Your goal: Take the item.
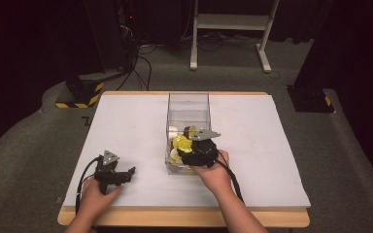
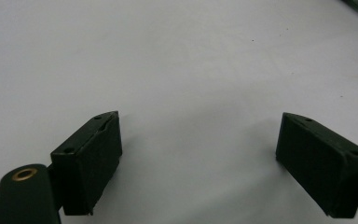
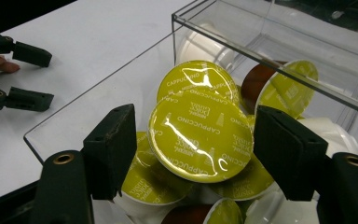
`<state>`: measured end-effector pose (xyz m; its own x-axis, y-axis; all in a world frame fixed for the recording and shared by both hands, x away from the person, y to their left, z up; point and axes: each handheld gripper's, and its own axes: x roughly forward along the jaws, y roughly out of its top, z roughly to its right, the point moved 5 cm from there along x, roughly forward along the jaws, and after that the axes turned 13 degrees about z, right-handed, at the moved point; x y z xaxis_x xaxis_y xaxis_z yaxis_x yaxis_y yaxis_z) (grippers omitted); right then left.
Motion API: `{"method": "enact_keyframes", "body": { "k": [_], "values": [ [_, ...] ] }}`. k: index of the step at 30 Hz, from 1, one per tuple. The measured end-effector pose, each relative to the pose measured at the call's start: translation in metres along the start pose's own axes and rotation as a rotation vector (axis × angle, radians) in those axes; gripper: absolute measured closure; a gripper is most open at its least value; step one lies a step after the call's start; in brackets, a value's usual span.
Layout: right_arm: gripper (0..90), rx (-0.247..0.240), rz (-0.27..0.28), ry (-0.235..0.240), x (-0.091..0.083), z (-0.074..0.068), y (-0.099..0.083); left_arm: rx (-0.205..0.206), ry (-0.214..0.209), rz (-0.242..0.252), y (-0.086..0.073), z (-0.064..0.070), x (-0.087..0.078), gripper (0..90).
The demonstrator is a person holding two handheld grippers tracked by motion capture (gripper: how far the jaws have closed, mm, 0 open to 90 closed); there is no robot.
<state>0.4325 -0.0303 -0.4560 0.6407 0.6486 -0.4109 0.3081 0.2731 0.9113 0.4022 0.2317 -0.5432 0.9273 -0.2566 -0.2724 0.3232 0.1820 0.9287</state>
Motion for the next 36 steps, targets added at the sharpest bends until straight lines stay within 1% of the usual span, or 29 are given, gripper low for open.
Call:
{"method": "enact_keyframes", "body": {
  "k": [3, 7, 14, 16, 20, 24, 27, 29, 36],
  "values": [
    [31.1, 0.006, -0.014, 0.003, 0.0012, 0.0014, -0.0027, -0.001, 0.000, 0.000, 0.0000, 0.0000, 0.0000, 14.4],
    [31.5, 0.015, -0.020, 0.008, 0.0016, 0.0023, -0.0045, 0.000, 0.000, -0.001, 0.0000, 0.0000, 0.0000, 14.4],
    [34.4, 0.008, -0.026, 0.011, 0.0031, 0.0014, -0.0049, 0.001, -0.001, -0.002, 0.0000, -0.0001, 0.0000, 14.4],
    [36.1, 0.007, -0.026, 0.009, 0.0029, 0.0016, -0.0051, 0.010, -0.003, -0.006, 0.0000, -0.0007, -0.0003, 14.5],
    [37.1, 0.008, -0.021, 0.010, 0.0028, 0.0021, -0.0053, 0.009, -0.002, -0.005, 0.0000, -0.0006, -0.0003, 14.4],
    [37.4, 0.013, -0.016, 0.009, 0.0030, 0.0024, -0.0051, -0.003, 0.001, 0.001, 0.0000, 0.0002, 0.0001, 14.4],
    [37.4, 0.011, -0.011, 0.007, 0.0024, 0.0026, -0.0048, -0.002, 0.001, 0.001, 0.0000, 0.0002, 0.0001, 14.5],
    [37.5, 0.013, -0.006, 0.004, 0.0014, 0.0027, -0.0047, 0.006, -0.001, -0.003, 0.0000, -0.0004, -0.0002, 14.4],
    [37.5, 0.011, 0.013, 0.004, -0.0017, 0.0026, -0.0047, 0.001, 0.000, 0.000, 0.0000, 0.0000, 0.0000, 14.5]
  ]
}}
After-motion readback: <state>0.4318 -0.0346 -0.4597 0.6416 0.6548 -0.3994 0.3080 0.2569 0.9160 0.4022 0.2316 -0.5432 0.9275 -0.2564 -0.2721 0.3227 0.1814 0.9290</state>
